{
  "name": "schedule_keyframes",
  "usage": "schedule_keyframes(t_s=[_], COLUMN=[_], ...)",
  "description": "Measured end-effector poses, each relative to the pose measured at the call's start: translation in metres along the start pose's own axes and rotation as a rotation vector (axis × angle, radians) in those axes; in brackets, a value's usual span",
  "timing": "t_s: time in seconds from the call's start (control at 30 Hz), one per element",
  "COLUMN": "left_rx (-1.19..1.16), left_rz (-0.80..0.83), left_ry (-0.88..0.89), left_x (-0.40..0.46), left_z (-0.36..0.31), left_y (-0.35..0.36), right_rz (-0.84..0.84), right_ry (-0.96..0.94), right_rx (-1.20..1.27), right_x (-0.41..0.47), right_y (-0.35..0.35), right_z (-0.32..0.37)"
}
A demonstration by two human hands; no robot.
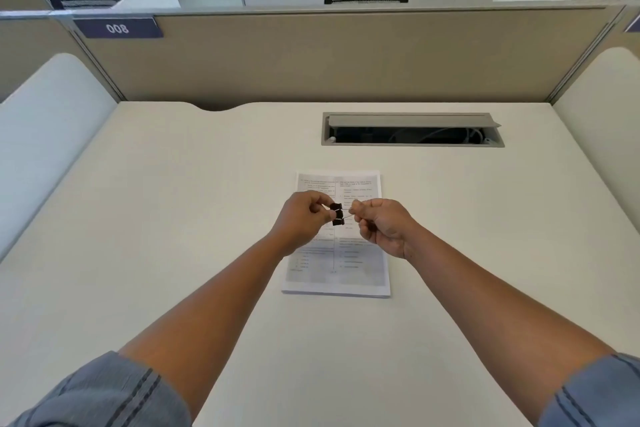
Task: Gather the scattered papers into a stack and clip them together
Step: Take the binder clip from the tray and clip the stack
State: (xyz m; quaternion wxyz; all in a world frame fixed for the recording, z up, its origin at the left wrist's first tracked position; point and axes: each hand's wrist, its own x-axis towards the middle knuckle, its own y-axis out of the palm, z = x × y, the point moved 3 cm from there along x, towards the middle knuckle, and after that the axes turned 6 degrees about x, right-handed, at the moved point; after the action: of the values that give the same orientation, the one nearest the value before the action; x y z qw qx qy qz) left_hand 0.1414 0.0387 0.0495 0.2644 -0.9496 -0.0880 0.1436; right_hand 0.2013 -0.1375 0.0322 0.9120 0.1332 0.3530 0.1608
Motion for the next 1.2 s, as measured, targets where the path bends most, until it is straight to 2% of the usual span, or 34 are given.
schedule_keyframes(t_s=[0.07, 0.2, 0.27, 0.37, 0.53, 0.67, 0.83, 0.97, 1.07, 1.2], left_rx=[-0.129, -0.554, -0.727, -0.857, -0.89, -0.772, -0.746, -0.573, -0.578, -0.655], left_rz=[0.062, 0.227, 0.255, 0.273, 0.242, 0.129, 0.058, 0.02, -0.011, -0.046], left_ry=[-0.02, -0.125, -0.177, -0.216, -0.232, -0.225, -0.237, -0.158, -0.16, -0.2], left_x=[0.002, 0.003, 0.005, 0.01, 0.025, 0.037, 0.049, 0.058, 0.066, 0.074], left_z=[0.0, -0.001, -0.002, -0.002, -0.001, 0.004, 0.002, 0.012, 0.022, 0.029], left_y=[-0.004, -0.002, -0.002, -0.003, -0.004, -0.003, 0.005, 0.007, 0.005, 0.005], right_rz=[0.037, 0.162, 0.201, 0.233, 0.234, 0.226, 0.055, 0.02, 0.045, 0.098], right_ry=[0.02, 0.086, 0.097, 0.095, 0.056, -0.015, -0.304, -0.42, -0.392, -0.156], right_rx=[-0.003, 0.04, 0.065, 0.086, 0.085, 0.057, -0.252, -0.395, -0.31, -0.153], right_x=[0.0, 0.0, 0.002, 0.007, 0.02, 0.034, 0.053, 0.065, 0.072, 0.082], right_y=[0.002, 0.009, 0.013, 0.017, 0.018, 0.019, 0.024, 0.027, 0.03, 0.033], right_z=[0.003, 0.011, 0.014, 0.016, 0.014, 0.016, 0.022, 0.027, 0.032, 0.029])
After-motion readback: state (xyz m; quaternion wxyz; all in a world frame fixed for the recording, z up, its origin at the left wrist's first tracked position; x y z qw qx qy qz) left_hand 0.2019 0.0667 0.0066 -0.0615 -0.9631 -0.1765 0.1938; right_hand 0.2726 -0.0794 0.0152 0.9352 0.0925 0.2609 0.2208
